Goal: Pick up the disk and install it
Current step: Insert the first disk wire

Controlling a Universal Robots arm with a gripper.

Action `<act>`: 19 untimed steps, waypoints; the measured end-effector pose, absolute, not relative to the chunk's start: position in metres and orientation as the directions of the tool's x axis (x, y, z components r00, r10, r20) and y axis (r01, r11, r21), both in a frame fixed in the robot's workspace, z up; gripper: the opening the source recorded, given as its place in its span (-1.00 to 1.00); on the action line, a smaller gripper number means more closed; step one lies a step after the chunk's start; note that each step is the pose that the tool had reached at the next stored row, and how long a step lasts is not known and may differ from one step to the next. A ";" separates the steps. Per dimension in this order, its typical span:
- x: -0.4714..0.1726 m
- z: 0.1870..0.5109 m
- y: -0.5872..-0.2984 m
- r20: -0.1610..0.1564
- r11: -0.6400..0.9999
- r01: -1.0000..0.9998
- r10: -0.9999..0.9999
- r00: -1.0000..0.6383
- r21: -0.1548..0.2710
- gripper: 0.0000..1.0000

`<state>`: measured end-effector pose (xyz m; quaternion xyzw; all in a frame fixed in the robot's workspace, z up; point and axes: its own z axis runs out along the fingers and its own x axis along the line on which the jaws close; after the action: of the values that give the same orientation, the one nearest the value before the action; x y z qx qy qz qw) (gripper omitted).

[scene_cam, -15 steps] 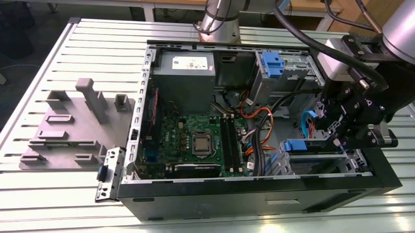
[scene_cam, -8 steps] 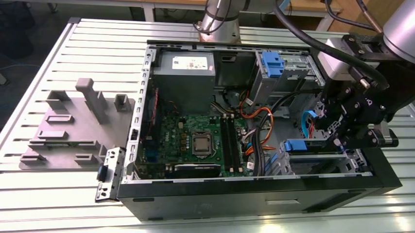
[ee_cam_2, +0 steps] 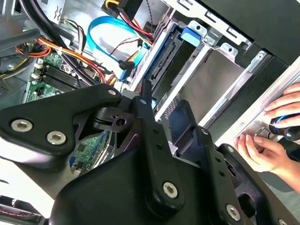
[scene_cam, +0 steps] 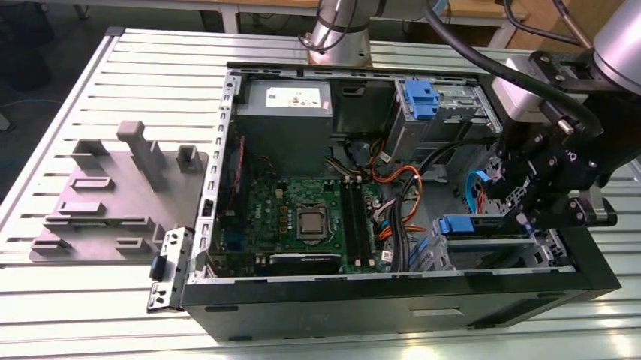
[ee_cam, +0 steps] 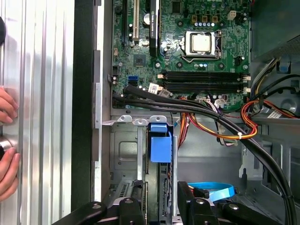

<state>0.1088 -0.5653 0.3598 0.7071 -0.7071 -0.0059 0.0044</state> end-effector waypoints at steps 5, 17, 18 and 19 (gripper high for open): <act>0.109 0.360 -0.563 -0.002 0.000 -1.000 -1.000 0.000 0.015 -0.15; 0.109 0.362 -0.562 -0.002 0.000 -1.000 -1.000 0.000 0.015 -0.15; 0.109 0.362 -0.561 -0.002 0.000 -1.000 -1.000 0.000 0.015 -0.15; 0.109 0.362 -0.561 -0.002 0.000 -1.000 -1.000 0.000 0.015 -0.15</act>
<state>0.1088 -0.5609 0.3616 0.7071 -0.7071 -0.0058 0.0045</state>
